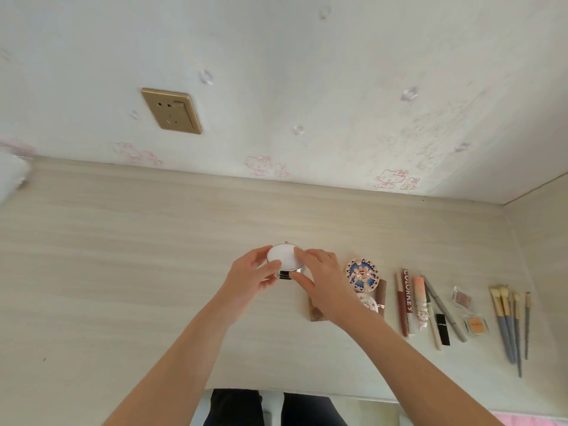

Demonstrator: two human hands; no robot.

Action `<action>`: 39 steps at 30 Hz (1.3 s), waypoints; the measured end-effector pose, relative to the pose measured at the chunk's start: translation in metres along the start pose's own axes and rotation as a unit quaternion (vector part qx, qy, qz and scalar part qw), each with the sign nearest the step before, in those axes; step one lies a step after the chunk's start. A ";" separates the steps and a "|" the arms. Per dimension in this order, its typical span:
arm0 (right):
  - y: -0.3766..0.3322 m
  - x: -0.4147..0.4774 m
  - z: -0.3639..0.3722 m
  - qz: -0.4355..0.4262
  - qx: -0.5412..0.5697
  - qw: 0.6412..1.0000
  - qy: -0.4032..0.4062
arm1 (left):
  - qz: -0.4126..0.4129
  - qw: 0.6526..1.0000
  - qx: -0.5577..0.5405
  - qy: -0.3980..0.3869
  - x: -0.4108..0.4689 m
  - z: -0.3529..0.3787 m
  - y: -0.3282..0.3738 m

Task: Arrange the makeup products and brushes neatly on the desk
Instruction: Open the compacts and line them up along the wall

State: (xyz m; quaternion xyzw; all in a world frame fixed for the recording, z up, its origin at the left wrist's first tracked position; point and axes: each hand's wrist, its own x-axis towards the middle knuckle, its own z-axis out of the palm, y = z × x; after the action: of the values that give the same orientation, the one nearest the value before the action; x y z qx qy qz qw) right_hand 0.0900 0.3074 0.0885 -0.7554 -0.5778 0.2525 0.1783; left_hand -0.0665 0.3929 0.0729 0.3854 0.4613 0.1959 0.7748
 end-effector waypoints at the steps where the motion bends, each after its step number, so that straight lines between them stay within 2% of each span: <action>1: -0.007 0.000 0.004 0.010 0.016 1.000 0.005 | -0.001 1.000 0.014 -0.017 -0.003 -0.011 0.003; 5: -0.040 -0.001 0.022 0.031 0.049 0.998 0.023 | 0.037 0.987 0.143 -0.058 -0.014 -0.051 0.015; 13: -0.090 -0.004 0.058 0.056 0.100 0.993 0.029 | 0.091 0.970 0.216 -0.059 -0.030 -0.107 0.033; 20: -0.105 0.003 0.050 0.049 0.147 0.988 -0.022 | 0.095 0.963 0.234 -0.096 -0.034 -0.127 0.039; 25: -0.104 0.016 0.041 0.000 0.066 0.996 -0.055 | 0.109 0.953 0.263 -0.100 -0.027 -0.127 0.035; 30: -0.090 0.032 0.045 -0.034 0.006 0.998 -0.047 | 0.151 0.942 0.270 -0.128 -0.010 -0.128 0.027; 39: -0.061 0.073 0.071 -0.054 0.128 0.989 -0.051 | 0.174 0.943 0.228 -0.168 0.035 -0.148 0.013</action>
State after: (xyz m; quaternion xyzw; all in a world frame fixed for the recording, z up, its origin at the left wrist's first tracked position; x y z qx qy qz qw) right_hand 0.0156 0.3922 0.0528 -0.6802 -0.5887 0.3529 0.2574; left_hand -0.1767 0.4851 0.0222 0.6529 0.2827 0.1497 0.6865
